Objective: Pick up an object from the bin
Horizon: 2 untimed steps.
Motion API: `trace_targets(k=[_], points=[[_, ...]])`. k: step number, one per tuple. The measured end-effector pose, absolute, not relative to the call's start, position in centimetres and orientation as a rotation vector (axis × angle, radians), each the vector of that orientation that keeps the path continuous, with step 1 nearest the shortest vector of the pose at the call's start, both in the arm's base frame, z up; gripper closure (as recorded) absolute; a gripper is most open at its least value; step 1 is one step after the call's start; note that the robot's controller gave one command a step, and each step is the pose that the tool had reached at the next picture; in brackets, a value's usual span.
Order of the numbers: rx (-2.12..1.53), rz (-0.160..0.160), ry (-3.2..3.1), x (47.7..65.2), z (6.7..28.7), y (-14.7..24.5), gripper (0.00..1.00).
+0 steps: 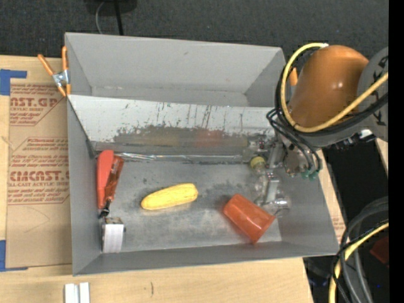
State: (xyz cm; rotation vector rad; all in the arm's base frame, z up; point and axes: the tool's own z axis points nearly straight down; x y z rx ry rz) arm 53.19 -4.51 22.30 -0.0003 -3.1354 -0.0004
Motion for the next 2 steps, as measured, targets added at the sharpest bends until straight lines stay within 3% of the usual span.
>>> trace_targets(k=[2], points=[[0.114, 0.001, -3.134, 53.0, 24.1, -3.4, 0.0]])
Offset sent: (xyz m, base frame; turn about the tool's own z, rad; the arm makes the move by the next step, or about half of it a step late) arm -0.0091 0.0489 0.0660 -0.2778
